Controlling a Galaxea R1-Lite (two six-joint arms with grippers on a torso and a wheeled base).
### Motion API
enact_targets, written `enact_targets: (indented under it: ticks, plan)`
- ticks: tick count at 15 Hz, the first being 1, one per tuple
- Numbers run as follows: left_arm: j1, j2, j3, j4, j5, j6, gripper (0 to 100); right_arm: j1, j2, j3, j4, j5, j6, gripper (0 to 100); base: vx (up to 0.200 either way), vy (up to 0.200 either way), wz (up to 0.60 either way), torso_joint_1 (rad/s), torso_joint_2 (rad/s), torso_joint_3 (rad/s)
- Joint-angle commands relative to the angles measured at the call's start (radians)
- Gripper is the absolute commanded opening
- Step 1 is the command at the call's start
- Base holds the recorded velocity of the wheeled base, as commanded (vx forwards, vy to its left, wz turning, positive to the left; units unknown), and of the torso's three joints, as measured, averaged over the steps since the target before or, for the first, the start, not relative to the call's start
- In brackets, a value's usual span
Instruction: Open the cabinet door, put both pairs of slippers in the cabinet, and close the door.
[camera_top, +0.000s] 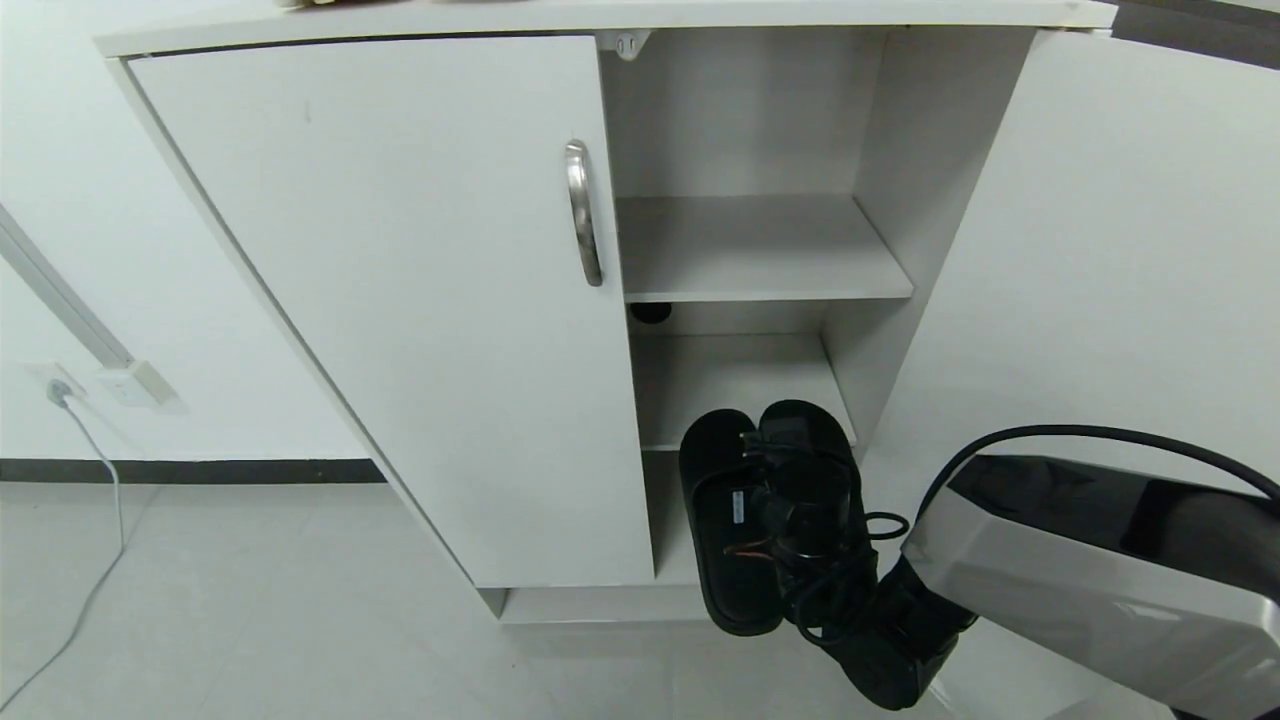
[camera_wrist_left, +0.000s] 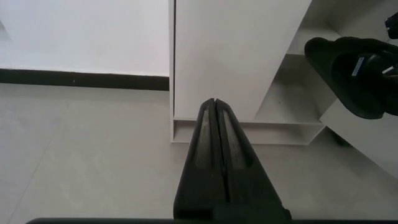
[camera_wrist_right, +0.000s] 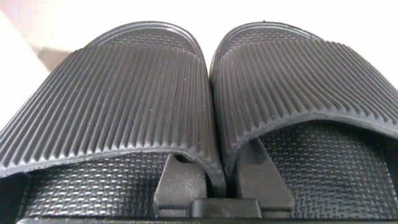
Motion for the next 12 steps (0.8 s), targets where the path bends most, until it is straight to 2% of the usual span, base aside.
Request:
enact_targets:
  ticks: [1, 4, 10, 12]
  plan:
    - [0.0, 0.002, 0.0, 0.0, 0.0, 0.0, 0, 0.001, -0.004, 0.0, 0.0, 0.0, 0.0, 0, 0.2, 0.0, 0.0, 0.002, 0.0, -0.007]
    - [0.0, 0.002, 0.0, 0.0, 0.003, -0.002, 0, 0.0, 0.002, 0.0, 0.0, 0.002, 0.0, 0, 0.2, 0.0, 0.0, 0.005, 0.0, 0.004]
    - [0.0, 0.002, 0.0, 0.0, 0.003, -0.005, 0, -0.022, 0.028, -0.05, 0.008, 0.005, 0.007, 0, 0.0, 0.0, 0.0, 0.0, 0.0, 0.0]
    - [0.0, 0.002, 0.0, 0.0, 0.003, -0.005, 0, -0.043, 0.062, -0.126, 0.052, 0.006, 0.007, 0, 0.0, 0.0, 0.0, 0.0, 0.0, 0.0]
